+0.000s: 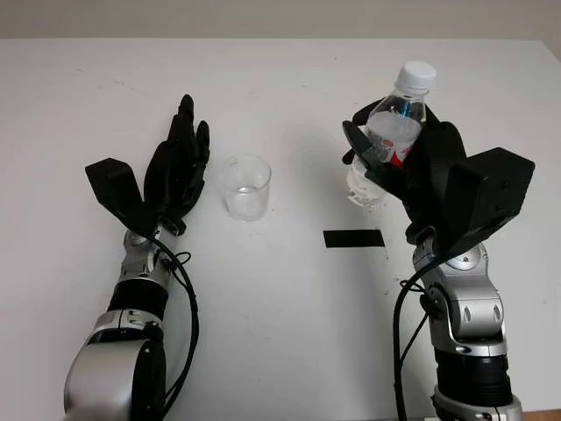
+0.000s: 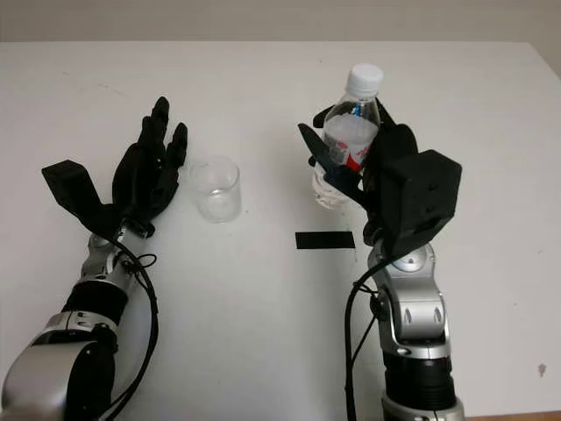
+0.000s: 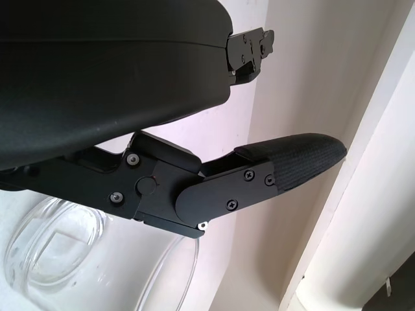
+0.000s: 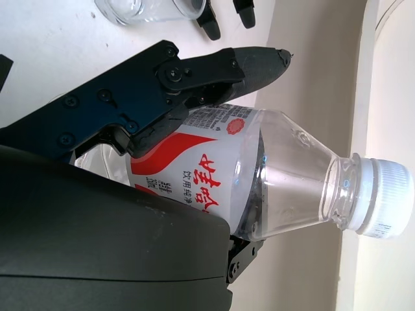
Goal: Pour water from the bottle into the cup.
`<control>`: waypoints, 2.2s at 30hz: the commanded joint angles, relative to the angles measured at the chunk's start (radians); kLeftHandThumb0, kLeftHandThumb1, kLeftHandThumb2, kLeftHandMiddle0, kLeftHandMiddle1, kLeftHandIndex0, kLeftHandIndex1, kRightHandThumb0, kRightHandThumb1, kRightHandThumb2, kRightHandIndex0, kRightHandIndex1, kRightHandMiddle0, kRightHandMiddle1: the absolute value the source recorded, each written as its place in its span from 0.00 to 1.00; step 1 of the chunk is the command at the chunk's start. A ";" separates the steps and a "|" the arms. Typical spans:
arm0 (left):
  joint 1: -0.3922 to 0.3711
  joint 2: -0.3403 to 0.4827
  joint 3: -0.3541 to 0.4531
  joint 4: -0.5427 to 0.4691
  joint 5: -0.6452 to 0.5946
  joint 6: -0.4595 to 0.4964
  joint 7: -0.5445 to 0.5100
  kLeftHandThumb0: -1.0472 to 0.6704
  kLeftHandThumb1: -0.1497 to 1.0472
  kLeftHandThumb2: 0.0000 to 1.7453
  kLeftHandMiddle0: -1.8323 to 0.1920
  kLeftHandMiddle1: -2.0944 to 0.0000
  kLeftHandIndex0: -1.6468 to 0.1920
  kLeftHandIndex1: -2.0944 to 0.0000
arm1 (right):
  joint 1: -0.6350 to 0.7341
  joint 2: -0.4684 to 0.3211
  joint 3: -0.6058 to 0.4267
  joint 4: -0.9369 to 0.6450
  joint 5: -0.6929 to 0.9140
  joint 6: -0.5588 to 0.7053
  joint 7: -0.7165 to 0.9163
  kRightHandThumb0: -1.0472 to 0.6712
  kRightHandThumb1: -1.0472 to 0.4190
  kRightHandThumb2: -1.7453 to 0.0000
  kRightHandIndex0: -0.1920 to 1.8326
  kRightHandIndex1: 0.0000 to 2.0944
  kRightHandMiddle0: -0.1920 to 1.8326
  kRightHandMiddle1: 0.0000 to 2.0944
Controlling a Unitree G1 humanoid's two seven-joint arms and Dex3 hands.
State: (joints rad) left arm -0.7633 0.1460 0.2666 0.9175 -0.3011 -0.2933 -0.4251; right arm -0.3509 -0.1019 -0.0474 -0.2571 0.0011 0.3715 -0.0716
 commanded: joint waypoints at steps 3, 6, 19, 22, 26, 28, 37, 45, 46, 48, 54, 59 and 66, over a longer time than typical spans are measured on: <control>-0.017 0.004 0.002 0.010 0.002 -0.004 -0.004 0.12 1.00 0.43 1.00 1.00 1.00 1.00 | 0.012 0.000 0.000 -0.035 -0.010 0.063 0.003 0.33 0.00 0.75 0.75 1.00 0.59 1.00; -0.018 0.008 -0.004 0.020 0.012 -0.011 -0.005 0.12 1.00 0.43 1.00 1.00 1.00 1.00 | 0.021 0.002 0.003 -0.040 -0.013 0.067 0.008 0.34 0.00 0.75 0.76 1.00 0.60 1.00; 0.005 0.004 -0.022 -0.005 0.035 -0.007 -0.006 0.11 1.00 0.43 1.00 1.00 1.00 1.00 | 0.093 0.014 0.017 -0.094 -0.009 0.154 0.029 0.35 0.00 0.73 0.79 1.00 0.61 1.00; 0.007 0.004 -0.023 -0.009 0.035 -0.006 -0.011 0.12 1.00 0.44 1.00 1.00 1.00 1.00 | 0.108 0.014 0.015 -0.090 -0.005 0.144 0.037 0.35 0.00 0.73 0.79 1.00 0.61 1.00; 0.011 0.003 -0.027 -0.014 0.042 -0.005 -0.002 0.11 1.00 0.44 1.00 1.00 1.00 1.00 | 0.117 0.016 0.019 -0.082 -0.017 0.130 0.033 0.35 0.00 0.73 0.77 1.00 0.61 1.00; 0.012 0.005 -0.029 -0.012 0.043 -0.009 -0.006 0.12 1.00 0.45 1.00 1.00 1.00 1.00 | 0.120 0.016 0.019 -0.073 -0.017 0.115 0.036 0.34 0.00 0.73 0.77 1.00 0.60 1.00; 0.015 0.008 -0.025 -0.010 0.038 0.001 -0.011 0.12 1.00 0.44 1.00 1.00 1.00 1.00 | 0.124 0.002 0.017 0.027 -0.028 -0.028 0.065 0.35 0.00 0.71 0.80 1.00 0.62 1.00; 0.015 0.008 -0.026 -0.007 0.041 0.001 -0.008 0.11 1.00 0.44 1.00 1.00 1.00 1.00 | 0.117 0.010 0.017 0.126 -0.057 -0.152 0.050 0.35 0.00 0.73 0.78 1.00 0.65 1.00; 0.016 0.008 -0.026 -0.008 0.041 0.001 -0.009 0.11 1.00 0.43 1.00 1.00 1.00 1.00 | 0.117 0.012 0.017 0.133 -0.057 -0.160 0.048 0.35 0.00 0.73 0.78 1.00 0.65 1.00; 0.018 0.008 -0.026 -0.010 0.041 0.001 -0.008 0.12 1.00 0.43 1.00 1.00 1.00 1.00 | 0.118 0.014 0.019 0.144 -0.058 -0.178 0.046 0.35 0.00 0.73 0.79 1.00 0.66 1.00; 0.018 0.010 -0.028 -0.010 0.045 -0.002 -0.006 0.11 1.00 0.43 1.00 1.00 1.00 1.00 | 0.123 0.010 0.028 0.138 -0.061 -0.157 0.056 0.35 0.00 0.73 0.77 1.00 0.66 1.00; 0.017 0.009 -0.027 -0.009 0.044 -0.001 -0.003 0.11 1.00 0.44 1.00 1.00 1.00 1.00 | 0.134 0.015 0.028 0.087 -0.034 -0.067 0.079 0.35 0.00 0.75 0.76 1.00 0.64 1.00; 0.015 0.010 -0.025 -0.007 0.041 0.002 -0.006 0.12 1.00 0.44 1.00 1.00 1.00 1.00 | 0.139 0.030 0.011 0.017 0.032 0.076 0.103 0.33 0.00 0.83 0.62 1.00 0.46 1.00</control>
State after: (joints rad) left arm -0.7589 0.1504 0.2434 0.9165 -0.2623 -0.2937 -0.4285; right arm -0.2361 -0.0777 -0.0348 -0.2287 0.0255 0.4224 0.0304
